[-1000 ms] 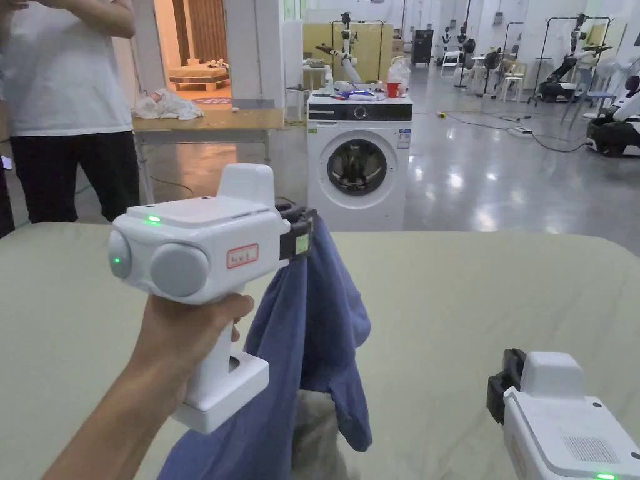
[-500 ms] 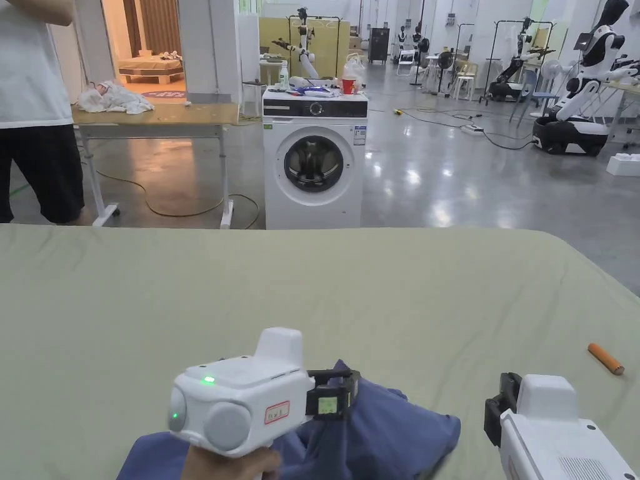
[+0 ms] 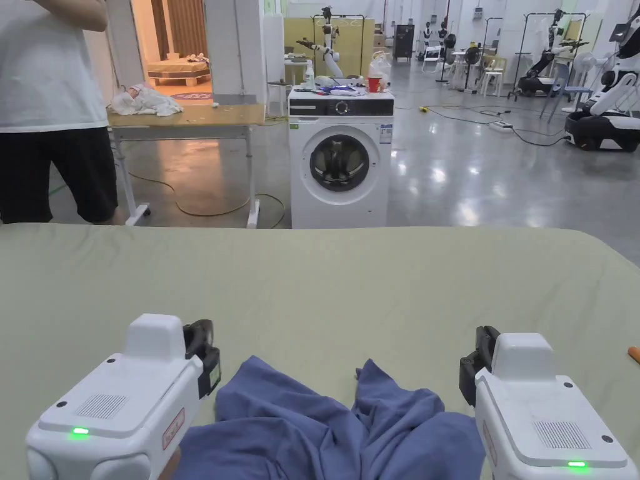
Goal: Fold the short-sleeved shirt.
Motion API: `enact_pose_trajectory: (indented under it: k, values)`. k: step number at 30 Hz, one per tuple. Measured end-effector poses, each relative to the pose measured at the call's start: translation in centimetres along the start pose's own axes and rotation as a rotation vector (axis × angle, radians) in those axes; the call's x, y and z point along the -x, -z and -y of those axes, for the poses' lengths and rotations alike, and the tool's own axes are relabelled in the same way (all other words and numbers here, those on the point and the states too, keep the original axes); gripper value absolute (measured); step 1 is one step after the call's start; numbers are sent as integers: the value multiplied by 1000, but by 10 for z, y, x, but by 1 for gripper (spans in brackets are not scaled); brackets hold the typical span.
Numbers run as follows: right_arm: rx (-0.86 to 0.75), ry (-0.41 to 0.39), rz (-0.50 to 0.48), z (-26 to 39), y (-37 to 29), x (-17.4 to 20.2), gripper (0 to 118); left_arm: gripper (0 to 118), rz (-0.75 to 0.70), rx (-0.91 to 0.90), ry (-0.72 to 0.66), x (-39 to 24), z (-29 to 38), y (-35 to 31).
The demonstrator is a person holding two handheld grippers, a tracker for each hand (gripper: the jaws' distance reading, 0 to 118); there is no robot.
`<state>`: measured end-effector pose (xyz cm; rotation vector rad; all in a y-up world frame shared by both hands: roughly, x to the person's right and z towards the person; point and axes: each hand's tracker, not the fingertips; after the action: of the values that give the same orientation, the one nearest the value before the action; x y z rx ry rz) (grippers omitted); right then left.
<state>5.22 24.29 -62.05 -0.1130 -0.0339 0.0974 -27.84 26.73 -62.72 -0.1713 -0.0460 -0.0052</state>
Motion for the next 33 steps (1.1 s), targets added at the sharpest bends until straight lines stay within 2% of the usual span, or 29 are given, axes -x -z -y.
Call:
enact_pose_trajectory:
  k: [2, 3, 6, 11, 14, 16, 18, 19, 20, 22, 25, 26, 27, 30, 31, 33]
  values:
    - [-10, 14, -14, -3, 0, 5, 3, 0, -61, 0, 8, 1, 2, 4]
    - [-13, 18, -17, -3, 0, 7, 3, 0, -67, 13, 13, 27, 8, -18]
    - [-16, 2, -27, -2, 1, 14, 3, 0, -109, 106, 16, 46, 19, -23]
    - [11, -12, -37, 6, 4, 14, 3, 0, -19, 466, -100, 72, 51, -10]
    - [36, -10, -35, 12, 4, 10, 3, 0, -18, 656, -136, 91, 85, 5]
    - [49, -15, -29, 16, 5, 6, 3, 11, -62, 731, -138, 87, 98, 3]
    - [60, -21, -24, 21, 5, 2, 3, 50, -112, 807, -124, 89, 114, 5]
    - [67, -27, -20, 24, 6, 0, 3, 61, -140, 827, -102, 83, 117, 0]
    - [71, -33, -15, 27, 6, -2, 3, 61, -145, 848, -95, 80, 123, -2]
    - [87, -43, -3, 31, 8, -6, 3, 61, -149, 885, -119, 75, 135, -3]
    - [115, -30, 10, 37, 12, -17, 3, 60, -170, 831, -96, 63, 133, -10]
    - [126, -24, 16, 40, 15, -22, 3, 54, -166, 824, -80, 57, 132, -12]
    - [138, -14, 24, 42, 18, -26, 3, 44, -141, 829, -63, 70, 138, 4]
    - [208, 12, 25, 46, 34, -42, 3, 6, -80, 825, 16, 60, 137, 8]
    - [247, 21, 21, 48, 41, -47, 4, 3, -94, 815, 25, 57, 137, 7]
    - [334, 51, -14, 54, 60, -57, 6, 0, -83, 791, -41, 60, 134, 5]
